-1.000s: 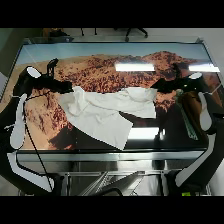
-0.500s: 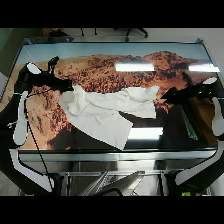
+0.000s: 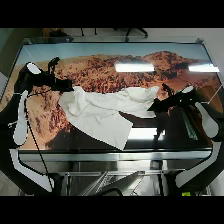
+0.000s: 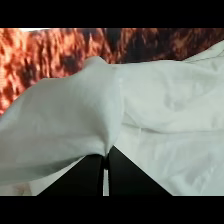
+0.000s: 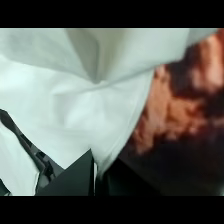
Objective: Fold the shirts.
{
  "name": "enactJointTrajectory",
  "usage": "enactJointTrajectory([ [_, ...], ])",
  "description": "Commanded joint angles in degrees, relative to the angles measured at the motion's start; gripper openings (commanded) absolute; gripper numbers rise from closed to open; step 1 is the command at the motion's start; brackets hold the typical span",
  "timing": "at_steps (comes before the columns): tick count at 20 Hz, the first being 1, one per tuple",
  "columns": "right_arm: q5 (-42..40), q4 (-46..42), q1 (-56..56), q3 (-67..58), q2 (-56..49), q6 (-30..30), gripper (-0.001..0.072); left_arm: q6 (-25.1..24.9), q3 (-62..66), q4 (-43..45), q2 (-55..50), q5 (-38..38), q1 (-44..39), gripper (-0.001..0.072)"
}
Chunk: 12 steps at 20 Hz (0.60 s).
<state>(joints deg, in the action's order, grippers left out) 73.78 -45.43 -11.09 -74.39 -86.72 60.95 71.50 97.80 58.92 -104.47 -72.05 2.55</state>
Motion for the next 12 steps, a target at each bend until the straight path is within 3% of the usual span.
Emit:
enactJointTrajectory([
  [1, 0.07, 5.73, 1.64, 0.31, 1.09, -2.73, 0.0019, -0.07, 0.07, 0.00, -0.02, -0.09, 0.00, 0.0014],
  [4, 2.01, 20.83, 1.57, -2.62, 4.66, -7.85, 0.0018, -0.07, 0.07, 0.04, -0.02, 0.00, 0.00, 0.0014],
  [6, -2.08, 31.06, 1.60, -9.22, 5.25, -13.11, 0.0018, -0.09, 0.07, 0.02, -0.02, 0.04, -0.02, 0.0014],
  [8, -14.05, 35.80, 2.10, -17.33, 4.13, -19.23, 0.0019, -0.07, 0.07, 0.00, -0.02, 0.04, -0.02, 0.0014],
  [12, -38.03, 36.74, 5.70, -28.92, -4.48, -28.30, 0.0018, -0.07, 0.07, 0.00, -0.02, 0.26, -0.02, 0.0014],
])
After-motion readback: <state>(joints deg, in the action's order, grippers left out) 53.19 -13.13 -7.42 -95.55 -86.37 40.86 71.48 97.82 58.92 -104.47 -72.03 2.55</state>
